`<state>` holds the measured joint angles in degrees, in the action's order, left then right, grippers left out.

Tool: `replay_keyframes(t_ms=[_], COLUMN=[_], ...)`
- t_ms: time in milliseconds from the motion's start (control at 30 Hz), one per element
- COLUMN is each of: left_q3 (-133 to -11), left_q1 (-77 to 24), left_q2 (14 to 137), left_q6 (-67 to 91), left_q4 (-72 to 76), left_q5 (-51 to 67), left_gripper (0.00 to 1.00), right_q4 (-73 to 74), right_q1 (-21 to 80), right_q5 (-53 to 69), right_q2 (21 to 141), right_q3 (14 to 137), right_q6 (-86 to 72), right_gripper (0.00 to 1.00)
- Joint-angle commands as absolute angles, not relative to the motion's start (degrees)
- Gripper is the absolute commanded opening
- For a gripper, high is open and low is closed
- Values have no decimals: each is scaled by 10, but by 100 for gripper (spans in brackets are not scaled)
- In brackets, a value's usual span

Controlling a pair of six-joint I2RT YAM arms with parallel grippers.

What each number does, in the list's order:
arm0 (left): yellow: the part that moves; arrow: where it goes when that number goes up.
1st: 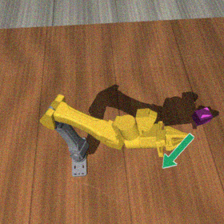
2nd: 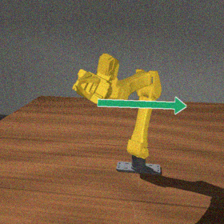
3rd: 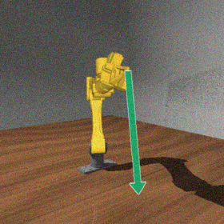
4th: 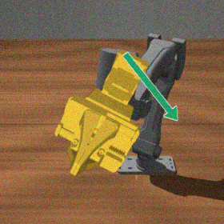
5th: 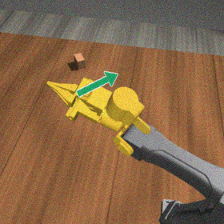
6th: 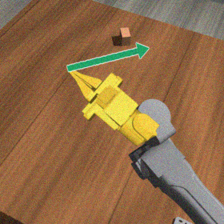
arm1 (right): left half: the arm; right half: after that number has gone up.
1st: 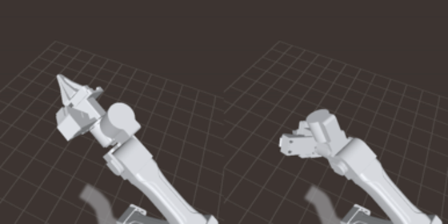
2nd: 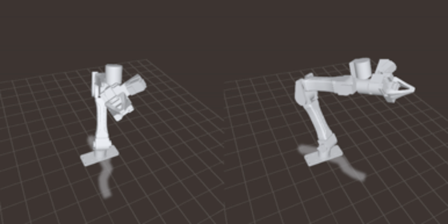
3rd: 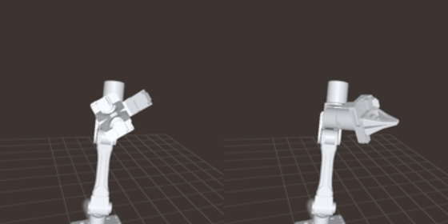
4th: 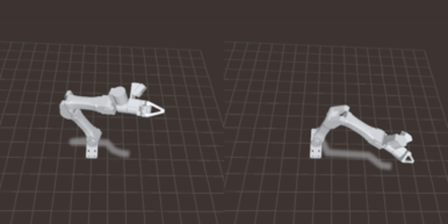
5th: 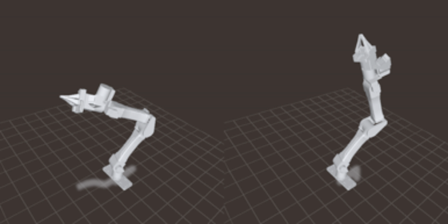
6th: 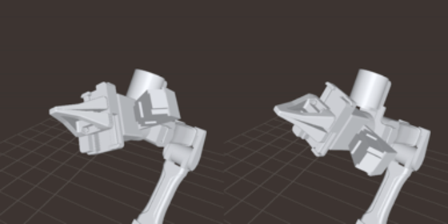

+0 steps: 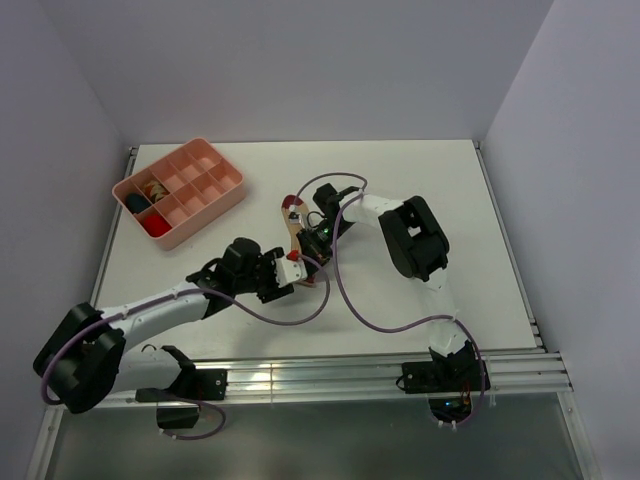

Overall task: Roll the socks
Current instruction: Roll the sock at the center of the board.

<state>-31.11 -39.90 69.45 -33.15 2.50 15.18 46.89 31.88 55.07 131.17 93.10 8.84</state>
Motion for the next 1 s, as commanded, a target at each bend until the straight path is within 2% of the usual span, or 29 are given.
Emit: replay_keyframes(t_ms=[0,367,633,967], left_q3=[-336,-363,-384,-382], left_q1=[-412,-427,-429,-446], left_q2=[738,808,829,856], left_q6=[-386,-437,-448,-468], left_q4=[51,116,60,29], left_q5=[171,126,160,122], left_gripper=[63,60,57,55], right_q4=[488,486,482,477], right_q1=[320,320,319,319], right_q5=[476,471,472,468], right_q2=[1320,1316,1321,1318], right_q3=[927,915,915,911], right_q6=[111,120,119,115], right_gripper=[0,0,0,0])
